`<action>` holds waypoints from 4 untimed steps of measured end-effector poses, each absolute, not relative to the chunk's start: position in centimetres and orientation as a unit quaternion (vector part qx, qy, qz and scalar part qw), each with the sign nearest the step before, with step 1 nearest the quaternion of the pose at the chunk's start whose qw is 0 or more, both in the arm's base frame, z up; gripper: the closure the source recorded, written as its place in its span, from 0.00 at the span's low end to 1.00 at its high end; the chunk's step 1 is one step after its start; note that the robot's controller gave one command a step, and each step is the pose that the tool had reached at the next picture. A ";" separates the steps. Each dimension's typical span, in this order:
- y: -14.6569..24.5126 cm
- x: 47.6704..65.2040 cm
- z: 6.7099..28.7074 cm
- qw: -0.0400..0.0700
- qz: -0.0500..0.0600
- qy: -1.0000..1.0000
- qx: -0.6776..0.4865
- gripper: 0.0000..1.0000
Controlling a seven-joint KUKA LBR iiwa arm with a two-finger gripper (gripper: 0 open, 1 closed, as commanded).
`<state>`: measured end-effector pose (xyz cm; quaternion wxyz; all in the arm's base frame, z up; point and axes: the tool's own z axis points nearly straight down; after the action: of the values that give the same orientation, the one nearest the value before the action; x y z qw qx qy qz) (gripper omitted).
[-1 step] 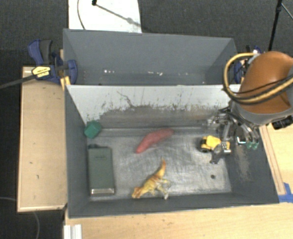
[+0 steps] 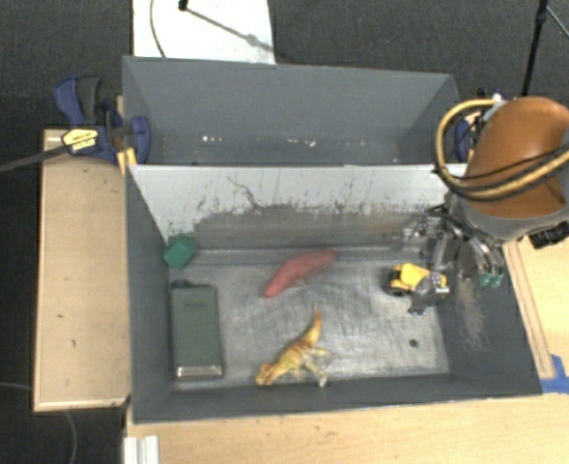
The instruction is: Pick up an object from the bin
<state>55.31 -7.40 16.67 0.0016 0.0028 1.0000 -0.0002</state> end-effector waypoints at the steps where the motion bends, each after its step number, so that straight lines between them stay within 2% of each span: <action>1: -12.1 56.0 10.6 0.004 0.000 0.999 0.037 0.00; 2: -14.3 57.3 7.0 0.003 0.000 0.998 0.061 0.00; 3: -13.8 58.5 7.1 0.002 0.000 0.994 0.111 0.00; 4: -14.0 58.2 7.1 0.002 0.000 0.996 0.092 0.00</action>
Offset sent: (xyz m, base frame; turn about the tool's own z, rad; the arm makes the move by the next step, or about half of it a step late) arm 0.0187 -0.0682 -0.0967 0.1162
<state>58.21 -14.01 7.13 0.0023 0.0921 0.9957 -0.0002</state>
